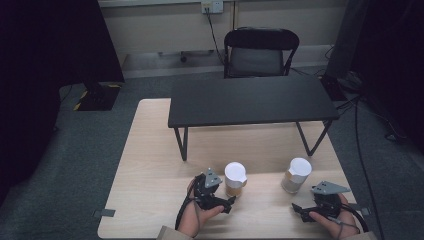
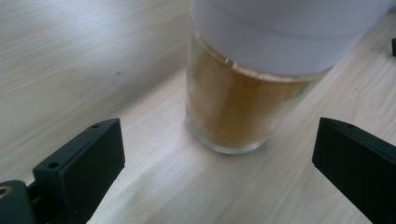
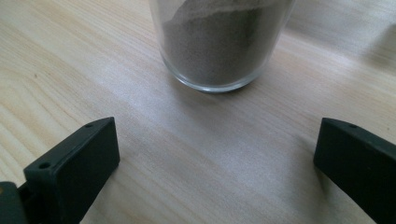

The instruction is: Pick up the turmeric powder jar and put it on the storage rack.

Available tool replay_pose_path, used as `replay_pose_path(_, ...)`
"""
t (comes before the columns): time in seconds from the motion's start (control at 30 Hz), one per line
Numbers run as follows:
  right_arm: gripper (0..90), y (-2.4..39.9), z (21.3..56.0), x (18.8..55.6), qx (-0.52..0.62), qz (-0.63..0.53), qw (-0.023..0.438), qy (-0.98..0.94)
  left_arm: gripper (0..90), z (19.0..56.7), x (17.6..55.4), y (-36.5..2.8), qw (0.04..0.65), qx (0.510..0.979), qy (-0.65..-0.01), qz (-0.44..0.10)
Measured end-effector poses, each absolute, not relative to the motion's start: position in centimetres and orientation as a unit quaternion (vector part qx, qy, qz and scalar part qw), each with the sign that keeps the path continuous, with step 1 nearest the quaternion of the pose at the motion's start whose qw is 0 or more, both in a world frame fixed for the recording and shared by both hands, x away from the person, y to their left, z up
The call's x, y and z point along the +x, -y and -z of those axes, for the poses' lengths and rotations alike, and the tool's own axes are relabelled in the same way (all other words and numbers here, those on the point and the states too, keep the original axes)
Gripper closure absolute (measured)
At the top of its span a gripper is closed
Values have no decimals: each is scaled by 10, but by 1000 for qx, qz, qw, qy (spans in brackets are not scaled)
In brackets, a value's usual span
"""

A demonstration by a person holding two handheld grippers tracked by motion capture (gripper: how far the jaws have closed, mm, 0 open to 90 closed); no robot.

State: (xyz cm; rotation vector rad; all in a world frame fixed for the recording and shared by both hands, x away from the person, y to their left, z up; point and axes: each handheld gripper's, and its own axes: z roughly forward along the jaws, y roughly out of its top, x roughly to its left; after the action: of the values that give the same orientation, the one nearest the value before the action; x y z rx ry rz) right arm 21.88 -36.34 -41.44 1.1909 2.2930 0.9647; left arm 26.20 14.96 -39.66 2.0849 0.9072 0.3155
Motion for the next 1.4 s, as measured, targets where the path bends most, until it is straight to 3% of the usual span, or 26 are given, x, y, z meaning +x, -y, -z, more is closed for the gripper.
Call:
replay_pose_path(0.77,0,364,414,219,423,-344,190,-816,29,395,273,-134,435,819,-353,-122)
replay_pose_path(1.07,0,364,414,219,423,-344,190,-816,120,398,275,-130,438,819,-349,-125)
replay_pose_path(1.13,0,364,414,219,423,-344,191,-816,177,398,275,-131,442,818,-346,-125)
replay_pose_path(1.4,0,364,414,219,423,-344,191,-816,186,399,274,-131,451,811,-349,-129)
